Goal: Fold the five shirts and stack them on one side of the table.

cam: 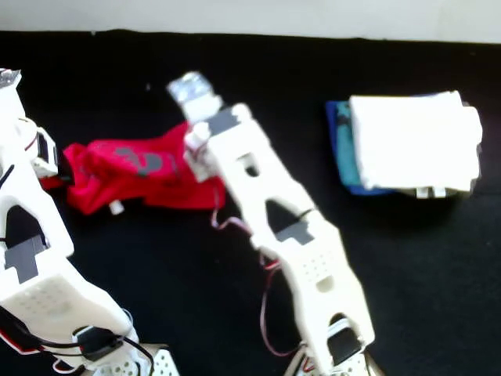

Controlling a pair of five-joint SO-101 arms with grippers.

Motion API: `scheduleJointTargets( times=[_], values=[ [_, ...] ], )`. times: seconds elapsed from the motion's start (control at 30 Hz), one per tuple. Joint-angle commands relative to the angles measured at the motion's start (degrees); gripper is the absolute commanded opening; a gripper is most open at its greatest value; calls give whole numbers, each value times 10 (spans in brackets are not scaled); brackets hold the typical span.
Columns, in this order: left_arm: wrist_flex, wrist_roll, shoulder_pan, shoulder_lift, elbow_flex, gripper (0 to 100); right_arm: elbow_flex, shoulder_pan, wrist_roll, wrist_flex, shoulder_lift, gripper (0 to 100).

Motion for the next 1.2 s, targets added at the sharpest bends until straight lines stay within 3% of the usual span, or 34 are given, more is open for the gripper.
scheduleJointTargets(
  times=[0.0,0.2,0.3,0.7,0.83,1.0,1.17],
  values=[
    [7,-1,15,-6,-22,203,-138,45,19,59,-5,5],
    [52,-1,59,-7,-22,203,-349,61,45,192,-5,5],
    [61,-1,87,-15,-18,203,-414,65,45,210,-5,5],
    [4,5,305,32,-15,203,-378,139,46,97,78,5],
    [-38,63,362,71,-16,206,-378,153,46,59,106,25],
    [-54,120,410,110,-22,207,-381,168,45,63,112,207],
    [-58,177,440,116,-22,207,-379,182,45,70,112,180]
  ],
)
